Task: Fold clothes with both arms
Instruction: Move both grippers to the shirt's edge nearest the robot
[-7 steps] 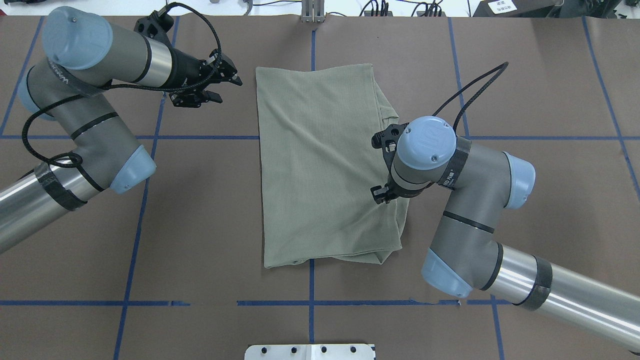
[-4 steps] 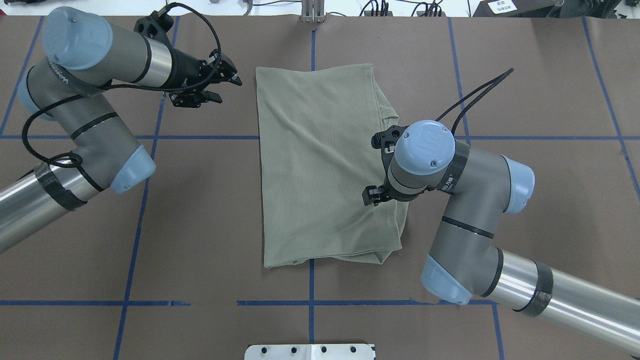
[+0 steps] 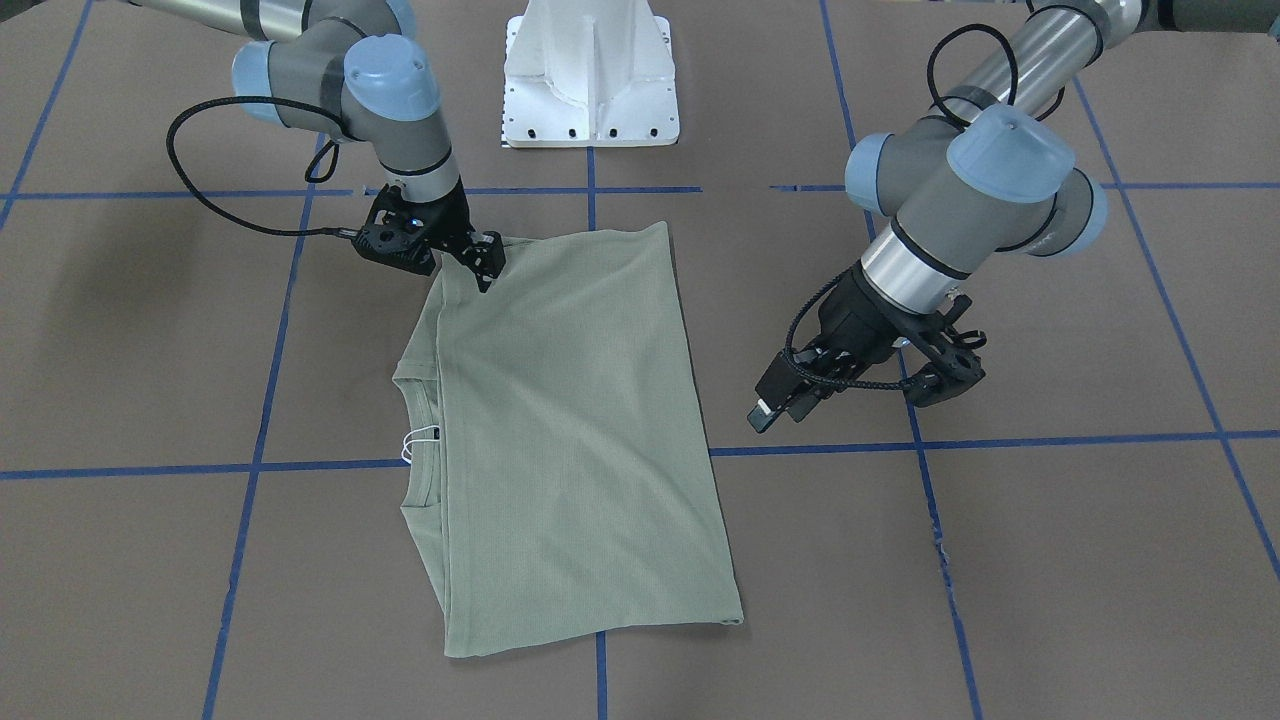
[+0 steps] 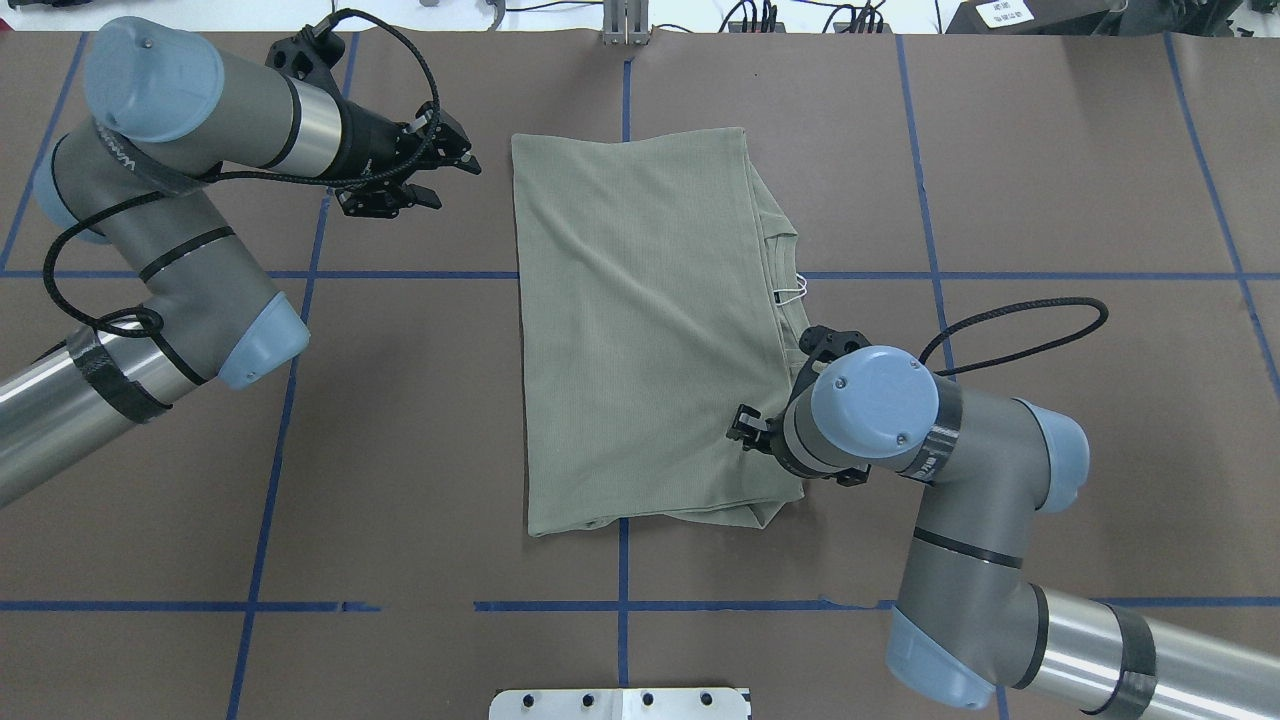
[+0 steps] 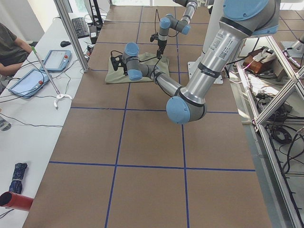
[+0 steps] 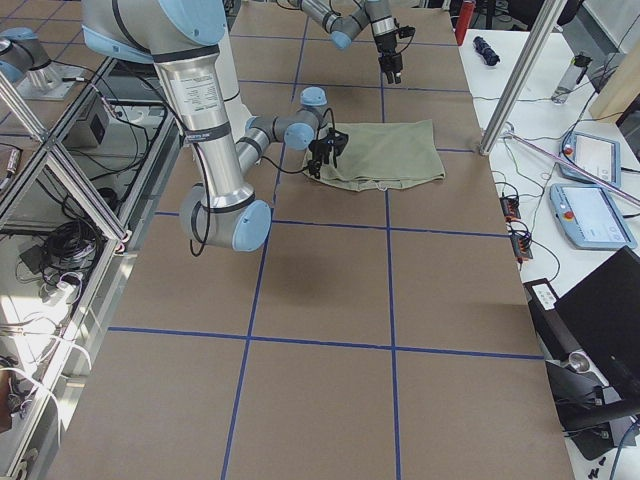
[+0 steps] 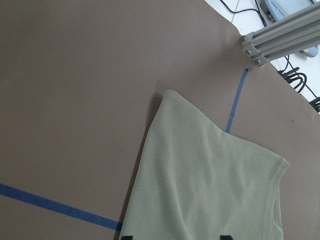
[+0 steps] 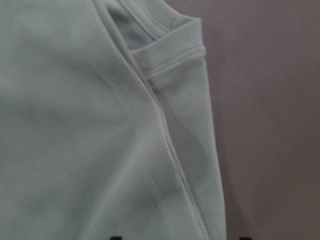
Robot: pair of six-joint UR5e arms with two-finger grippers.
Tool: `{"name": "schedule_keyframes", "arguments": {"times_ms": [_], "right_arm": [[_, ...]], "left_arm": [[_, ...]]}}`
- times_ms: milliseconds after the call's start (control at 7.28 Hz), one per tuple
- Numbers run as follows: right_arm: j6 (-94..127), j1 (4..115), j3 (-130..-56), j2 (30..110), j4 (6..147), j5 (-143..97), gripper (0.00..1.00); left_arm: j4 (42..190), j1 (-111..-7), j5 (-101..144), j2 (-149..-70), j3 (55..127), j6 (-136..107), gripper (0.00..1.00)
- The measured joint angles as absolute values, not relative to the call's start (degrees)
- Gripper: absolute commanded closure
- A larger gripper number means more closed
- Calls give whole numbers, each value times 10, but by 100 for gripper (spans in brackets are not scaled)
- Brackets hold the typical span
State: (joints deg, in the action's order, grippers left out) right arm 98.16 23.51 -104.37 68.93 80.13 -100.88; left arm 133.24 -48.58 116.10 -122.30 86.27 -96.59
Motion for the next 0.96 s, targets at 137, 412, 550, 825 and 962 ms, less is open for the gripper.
{"name": "schedule_keyframes", "arguments": {"times_ms": [137,412,550,825,962], "right_arm": [[1011,233,-1045,704,777,-1007,24],[1046,227,-1046,713,763,-1002,88],[1060,223,-1046,714,762,-996,100],[1067,219,-1049,715,761,-993,100],[1068,219,-1053,717,761,-993,100]], "left_arm": [[1332,-486,1161,-1223,863,-966,34],[1332,-486,1161,-1223,863,-966,34],[1332,-486,1161,-1223,863,-966,34],[1332,-486,1161,-1223,863,-966,34],[1332,-486,1161,-1222,863,-966,34]]}}
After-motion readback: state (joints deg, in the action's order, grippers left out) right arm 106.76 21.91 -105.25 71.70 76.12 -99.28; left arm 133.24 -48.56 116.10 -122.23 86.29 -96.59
